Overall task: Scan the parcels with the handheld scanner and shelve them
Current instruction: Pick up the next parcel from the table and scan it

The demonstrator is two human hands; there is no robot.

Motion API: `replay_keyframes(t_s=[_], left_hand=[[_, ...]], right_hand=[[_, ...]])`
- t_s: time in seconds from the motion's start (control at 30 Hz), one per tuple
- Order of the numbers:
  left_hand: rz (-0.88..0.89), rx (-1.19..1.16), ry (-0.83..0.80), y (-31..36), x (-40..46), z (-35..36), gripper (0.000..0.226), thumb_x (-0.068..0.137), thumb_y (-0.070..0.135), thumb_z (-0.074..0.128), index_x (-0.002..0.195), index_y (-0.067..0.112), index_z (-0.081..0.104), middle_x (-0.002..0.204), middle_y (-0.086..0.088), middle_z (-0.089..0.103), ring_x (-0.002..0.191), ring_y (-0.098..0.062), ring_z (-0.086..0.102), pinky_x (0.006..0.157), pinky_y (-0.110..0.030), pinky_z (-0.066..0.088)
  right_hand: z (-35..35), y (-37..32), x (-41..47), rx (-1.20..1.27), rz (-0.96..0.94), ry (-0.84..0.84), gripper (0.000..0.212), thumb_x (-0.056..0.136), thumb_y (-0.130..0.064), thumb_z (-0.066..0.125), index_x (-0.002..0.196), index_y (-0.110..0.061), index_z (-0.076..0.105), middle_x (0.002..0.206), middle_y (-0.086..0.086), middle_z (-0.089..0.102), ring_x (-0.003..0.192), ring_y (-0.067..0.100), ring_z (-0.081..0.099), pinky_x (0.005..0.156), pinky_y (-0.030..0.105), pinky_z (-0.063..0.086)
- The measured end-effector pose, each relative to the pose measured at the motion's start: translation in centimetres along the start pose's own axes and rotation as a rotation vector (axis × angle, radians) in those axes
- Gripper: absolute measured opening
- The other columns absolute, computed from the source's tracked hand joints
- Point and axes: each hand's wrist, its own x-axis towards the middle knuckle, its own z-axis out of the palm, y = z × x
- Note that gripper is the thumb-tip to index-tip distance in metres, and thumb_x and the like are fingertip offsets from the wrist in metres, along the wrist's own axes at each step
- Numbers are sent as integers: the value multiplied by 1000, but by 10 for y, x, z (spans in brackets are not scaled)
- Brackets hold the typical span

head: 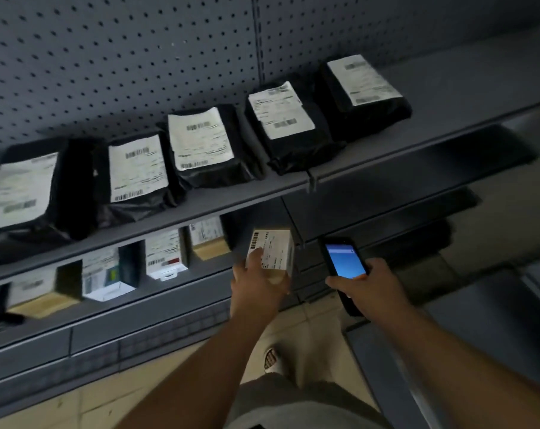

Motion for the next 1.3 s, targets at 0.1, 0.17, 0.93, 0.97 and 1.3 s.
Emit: replay_keyframes(t_s=[0.1,0.17,0.93,0.97,1.3], left_hand=[[-17,-19,20,-3,18,-2,85,87,50,74,158,36,28,150,-7,35,136,-37,46,105,-56,52],[-30,-21,36,-3,30,-2,84,87,50,73,157,36,28,150,-8,35,136,-38,46,105,-56,52],[-176,-165,250,9,159,62,75,89,42,76,149,24,33,146,-14,32,135,-43,40,105,-52,46],[-170,-169,257,10,162,66,76,90,41,76,149,24,32,147,-13,31,136,-42,38,105,-51,45],[-176,-171,333,21,188,74,86,84,45,84,149,26,31,152,-14,27,139,-42,33,110,-52,41]], right_hand=[[12,-16,22,-4,-23,-28,100,68,-46,95,145,-10,43,107,4,63,99,25,64,88,44,57],[18,-21,34,2,-38,-46,101,69,-48,94,148,-11,42,111,6,63,99,25,64,84,41,57],[53,-23,171,-8,-189,-91,108,74,-46,91,159,-14,32,145,12,52,119,28,57,93,42,54],[54,-21,174,-7,-183,-91,108,73,-46,91,159,-14,32,142,11,54,119,29,59,95,44,55],[59,-8,192,21,-168,-66,103,73,-43,92,154,-12,38,115,4,62,104,23,62,84,35,51]])
